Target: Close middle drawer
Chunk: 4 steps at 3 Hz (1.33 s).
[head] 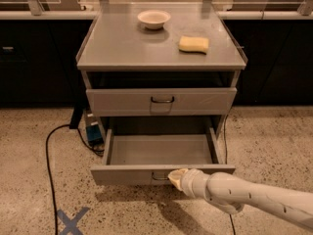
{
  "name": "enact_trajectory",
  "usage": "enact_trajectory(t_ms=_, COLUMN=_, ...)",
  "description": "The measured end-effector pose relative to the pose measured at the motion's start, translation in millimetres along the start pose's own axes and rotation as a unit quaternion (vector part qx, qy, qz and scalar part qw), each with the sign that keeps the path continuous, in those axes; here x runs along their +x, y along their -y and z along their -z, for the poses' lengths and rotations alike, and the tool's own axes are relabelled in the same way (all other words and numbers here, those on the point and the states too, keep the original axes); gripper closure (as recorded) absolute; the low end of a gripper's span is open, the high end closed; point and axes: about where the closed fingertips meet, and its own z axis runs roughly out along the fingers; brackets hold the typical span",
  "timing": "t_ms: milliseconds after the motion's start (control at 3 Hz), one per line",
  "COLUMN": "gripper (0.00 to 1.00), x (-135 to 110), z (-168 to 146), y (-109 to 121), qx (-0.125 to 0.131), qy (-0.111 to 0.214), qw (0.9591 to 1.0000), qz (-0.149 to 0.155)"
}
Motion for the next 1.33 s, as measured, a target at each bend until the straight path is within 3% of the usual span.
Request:
enact_trajectory(t_ms=333, gripper=1.00, x=-33, z=-23, y=33, qx=0.019, qy=0.014, qw=0.9993, qz=0.029)
enact_trajectory(t_ms=667, gripper=1.00, x=-32, z=-24, y=33, qx=0.020, qy=0.014, qw=0.9994, qz=0.026)
enact_trajectory(t_ms=1333, gripper=1.00, x=-34, z=-35, y=85, qx=0.073, qy=-0.014, qw=0.9965, qz=0.039)
